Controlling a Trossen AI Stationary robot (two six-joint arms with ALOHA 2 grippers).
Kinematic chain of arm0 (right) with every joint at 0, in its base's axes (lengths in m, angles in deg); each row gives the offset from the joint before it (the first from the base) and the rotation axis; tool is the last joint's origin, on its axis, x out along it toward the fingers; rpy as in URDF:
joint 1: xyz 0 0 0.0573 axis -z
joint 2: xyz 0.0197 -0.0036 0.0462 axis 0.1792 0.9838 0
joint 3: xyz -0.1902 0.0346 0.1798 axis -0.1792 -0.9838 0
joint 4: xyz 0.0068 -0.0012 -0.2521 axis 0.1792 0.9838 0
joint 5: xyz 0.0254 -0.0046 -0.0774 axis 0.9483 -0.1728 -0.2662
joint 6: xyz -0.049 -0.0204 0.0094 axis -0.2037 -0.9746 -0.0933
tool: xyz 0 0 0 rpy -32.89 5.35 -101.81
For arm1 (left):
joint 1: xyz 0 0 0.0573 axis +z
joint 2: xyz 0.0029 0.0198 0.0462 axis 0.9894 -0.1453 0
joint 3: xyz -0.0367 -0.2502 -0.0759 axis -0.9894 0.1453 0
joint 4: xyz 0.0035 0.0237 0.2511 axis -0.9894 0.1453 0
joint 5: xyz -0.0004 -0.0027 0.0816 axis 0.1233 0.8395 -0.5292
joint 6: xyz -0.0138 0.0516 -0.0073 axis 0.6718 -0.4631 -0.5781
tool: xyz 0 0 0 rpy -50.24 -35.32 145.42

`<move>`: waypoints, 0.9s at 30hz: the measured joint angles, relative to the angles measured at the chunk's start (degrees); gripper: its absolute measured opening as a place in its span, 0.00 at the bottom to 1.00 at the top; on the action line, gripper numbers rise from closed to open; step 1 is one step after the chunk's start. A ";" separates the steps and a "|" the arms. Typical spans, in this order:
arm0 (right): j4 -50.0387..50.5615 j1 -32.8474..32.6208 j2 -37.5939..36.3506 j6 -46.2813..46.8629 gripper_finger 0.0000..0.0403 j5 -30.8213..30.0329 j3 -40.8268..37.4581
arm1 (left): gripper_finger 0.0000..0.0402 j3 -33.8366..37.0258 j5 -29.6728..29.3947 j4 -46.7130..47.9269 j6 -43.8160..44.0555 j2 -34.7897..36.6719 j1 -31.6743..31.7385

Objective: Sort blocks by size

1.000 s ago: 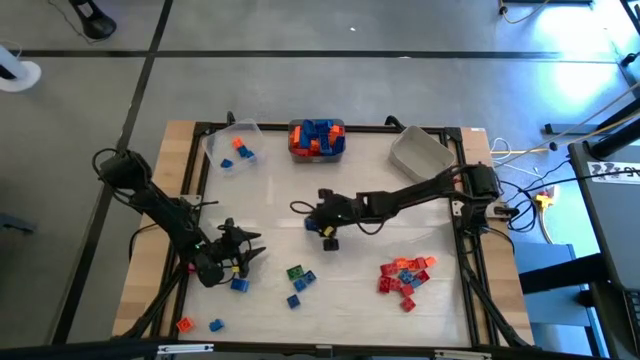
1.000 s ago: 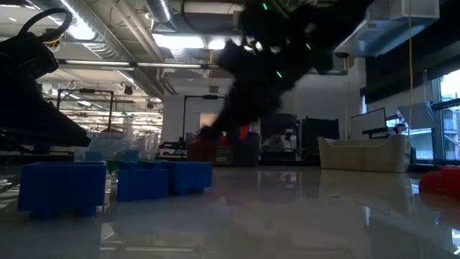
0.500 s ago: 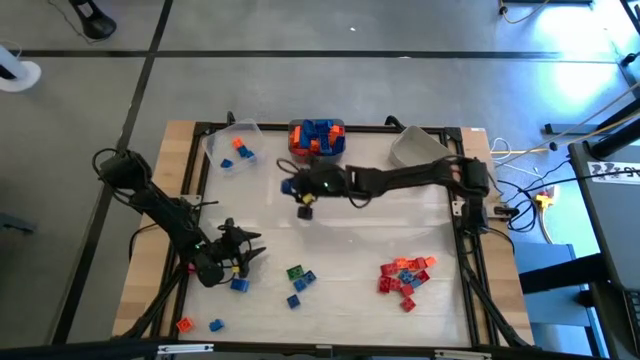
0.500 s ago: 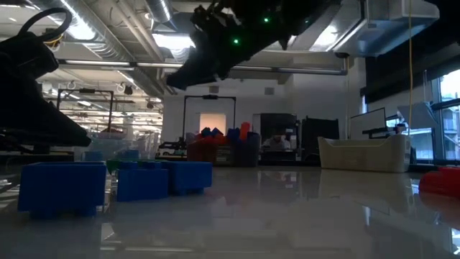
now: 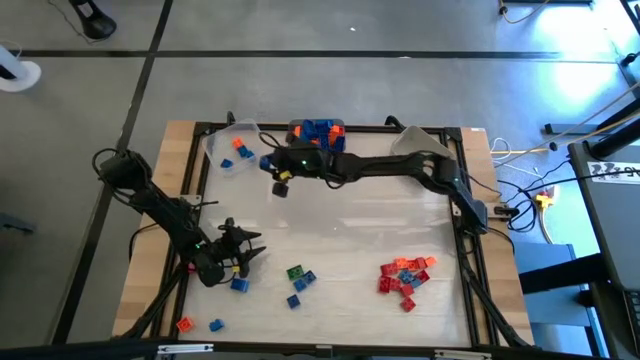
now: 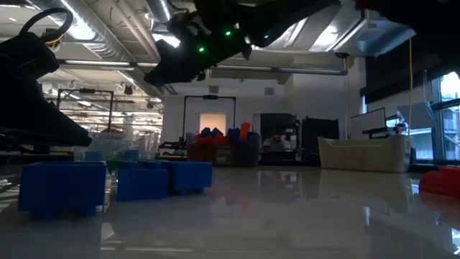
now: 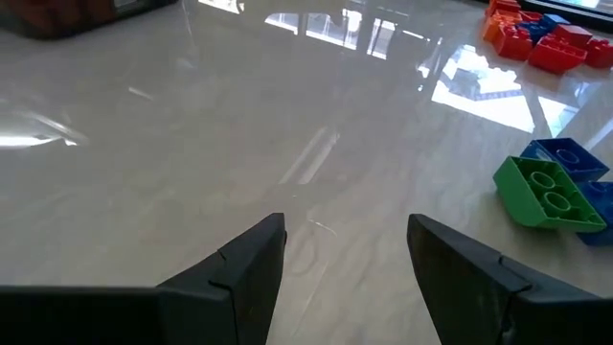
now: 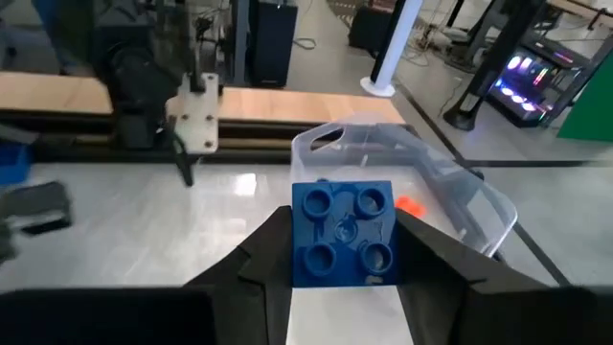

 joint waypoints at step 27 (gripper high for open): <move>-8.03 8.61 23.12 5.31 0.36 4.53 28.61 | 0.52 0.00 -0.02 0.00 -0.13 -0.02 0.00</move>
